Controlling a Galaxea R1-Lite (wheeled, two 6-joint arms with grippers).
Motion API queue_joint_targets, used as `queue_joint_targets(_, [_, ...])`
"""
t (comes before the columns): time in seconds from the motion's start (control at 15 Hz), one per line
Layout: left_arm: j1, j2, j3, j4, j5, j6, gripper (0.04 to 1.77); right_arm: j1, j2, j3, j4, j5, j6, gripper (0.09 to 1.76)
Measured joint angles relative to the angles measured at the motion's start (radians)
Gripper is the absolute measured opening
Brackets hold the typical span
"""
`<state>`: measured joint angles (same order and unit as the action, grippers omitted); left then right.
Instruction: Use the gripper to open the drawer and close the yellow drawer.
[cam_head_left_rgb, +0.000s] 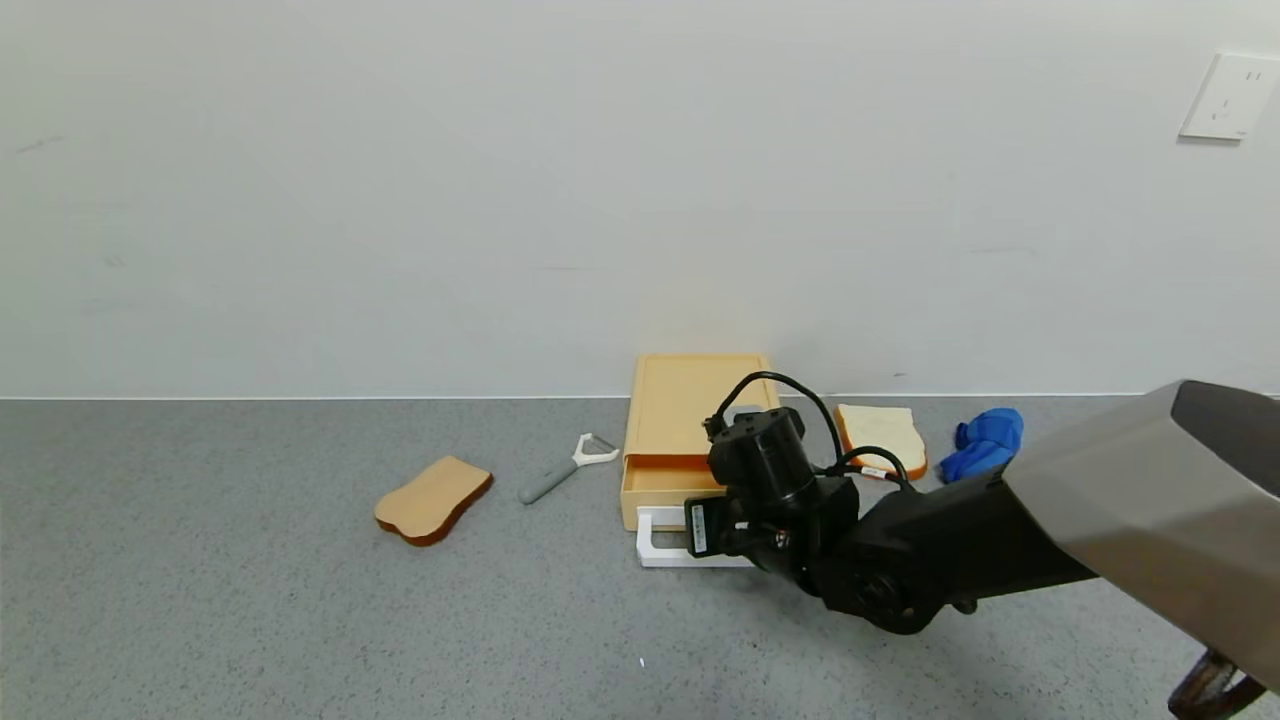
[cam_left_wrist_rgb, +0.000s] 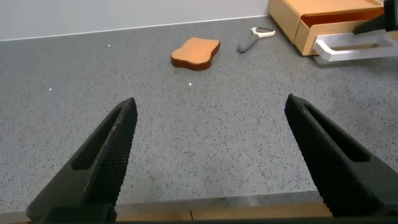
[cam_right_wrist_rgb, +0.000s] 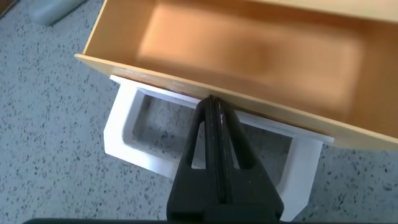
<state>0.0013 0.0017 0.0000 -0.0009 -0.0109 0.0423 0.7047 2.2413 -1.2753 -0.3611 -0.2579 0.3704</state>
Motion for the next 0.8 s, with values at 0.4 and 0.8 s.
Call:
queue_joint_targets(0.4, [0.000,0.000,0.000,0.001,0.000,0.000,1.72,-0.027,0.056,-0.097,0.001,0.001,-0.030,0.11])
queue_joint_targets(0.8, [0.000,0.000,0.000,0.001,0.000,0.000,1.72,-0.043,0.097,-0.158,0.003,0.003,-0.048,0.12])
